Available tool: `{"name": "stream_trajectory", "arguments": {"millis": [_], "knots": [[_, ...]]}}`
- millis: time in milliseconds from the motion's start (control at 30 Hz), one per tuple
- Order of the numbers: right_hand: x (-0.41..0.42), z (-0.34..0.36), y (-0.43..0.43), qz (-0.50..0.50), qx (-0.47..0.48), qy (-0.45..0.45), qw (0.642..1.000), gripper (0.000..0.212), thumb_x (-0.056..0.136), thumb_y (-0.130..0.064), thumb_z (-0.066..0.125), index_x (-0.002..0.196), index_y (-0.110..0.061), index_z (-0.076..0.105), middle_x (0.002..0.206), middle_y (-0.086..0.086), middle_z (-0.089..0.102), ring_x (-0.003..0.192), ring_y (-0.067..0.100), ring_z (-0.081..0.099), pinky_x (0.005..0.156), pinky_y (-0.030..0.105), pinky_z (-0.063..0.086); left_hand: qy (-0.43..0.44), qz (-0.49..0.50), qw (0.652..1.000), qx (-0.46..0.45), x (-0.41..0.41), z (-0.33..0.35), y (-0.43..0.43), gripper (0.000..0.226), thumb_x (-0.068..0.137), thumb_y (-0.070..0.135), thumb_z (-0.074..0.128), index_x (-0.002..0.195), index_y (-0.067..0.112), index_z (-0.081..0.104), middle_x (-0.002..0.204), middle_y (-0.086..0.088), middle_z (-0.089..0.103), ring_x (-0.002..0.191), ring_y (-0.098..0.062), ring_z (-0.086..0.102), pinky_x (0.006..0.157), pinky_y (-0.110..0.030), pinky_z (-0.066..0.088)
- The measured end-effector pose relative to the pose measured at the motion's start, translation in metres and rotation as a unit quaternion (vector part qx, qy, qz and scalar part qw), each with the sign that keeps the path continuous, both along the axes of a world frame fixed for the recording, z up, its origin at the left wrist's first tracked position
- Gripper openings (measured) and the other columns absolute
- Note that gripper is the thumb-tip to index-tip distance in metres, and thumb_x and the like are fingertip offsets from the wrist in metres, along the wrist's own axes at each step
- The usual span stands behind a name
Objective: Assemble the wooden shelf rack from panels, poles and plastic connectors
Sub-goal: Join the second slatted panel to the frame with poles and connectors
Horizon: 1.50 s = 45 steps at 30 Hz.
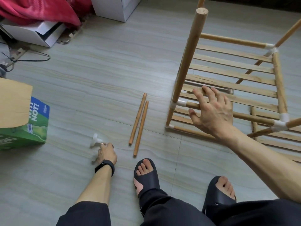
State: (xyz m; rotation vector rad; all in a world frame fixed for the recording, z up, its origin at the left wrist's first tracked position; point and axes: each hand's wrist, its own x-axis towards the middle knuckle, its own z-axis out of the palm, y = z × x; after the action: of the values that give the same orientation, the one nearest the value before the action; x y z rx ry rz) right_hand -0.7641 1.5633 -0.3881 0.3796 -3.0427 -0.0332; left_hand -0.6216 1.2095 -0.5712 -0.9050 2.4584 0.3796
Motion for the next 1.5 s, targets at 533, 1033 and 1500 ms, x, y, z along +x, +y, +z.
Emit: {"name": "stream_trajectory", "arguments": {"millis": [533,1033,1500], "knots": [[-0.007,0.064,0.007,0.002,-0.043,-0.278,0.960,0.092,0.091,-0.049,0.064,0.163,-0.031,0.010,0.171,0.009,0.003,0.156,0.033,0.005,0.125,0.047,0.013,0.323,0.207,0.717,0.583,-0.093,0.240,0.052,0.021,0.094,0.011,0.067,0.116,0.008,0.068,0.100,-0.007,0.074,0.084,-0.017,0.072,0.073,-0.025,0.061],[-0.023,0.291,-0.031,0.164,-0.543,-0.117,0.815,0.028,0.094,-0.043,0.068,0.117,-0.026,0.067,0.097,-0.004,0.074,0.083,0.013,0.073,0.078,0.032,0.060,0.448,0.102,0.700,0.546,-0.149,0.443,0.164,0.063,0.071,0.078,0.070,0.083,0.016,0.069,0.060,0.006,0.056,0.057,-0.012,0.049,0.062,-0.030,0.044],[-0.035,0.276,-0.041,0.185,-0.598,-0.255,0.737,0.050,0.081,-0.051,0.073,0.112,-0.012,0.071,0.094,0.010,0.077,0.077,0.021,0.072,0.074,0.029,0.059,0.408,0.248,0.659,0.581,-0.141,0.428,0.174,0.062,0.084,0.074,0.060,0.088,0.013,0.072,0.069,0.002,0.058,0.045,-0.008,0.043,0.042,-0.022,0.038]]}}
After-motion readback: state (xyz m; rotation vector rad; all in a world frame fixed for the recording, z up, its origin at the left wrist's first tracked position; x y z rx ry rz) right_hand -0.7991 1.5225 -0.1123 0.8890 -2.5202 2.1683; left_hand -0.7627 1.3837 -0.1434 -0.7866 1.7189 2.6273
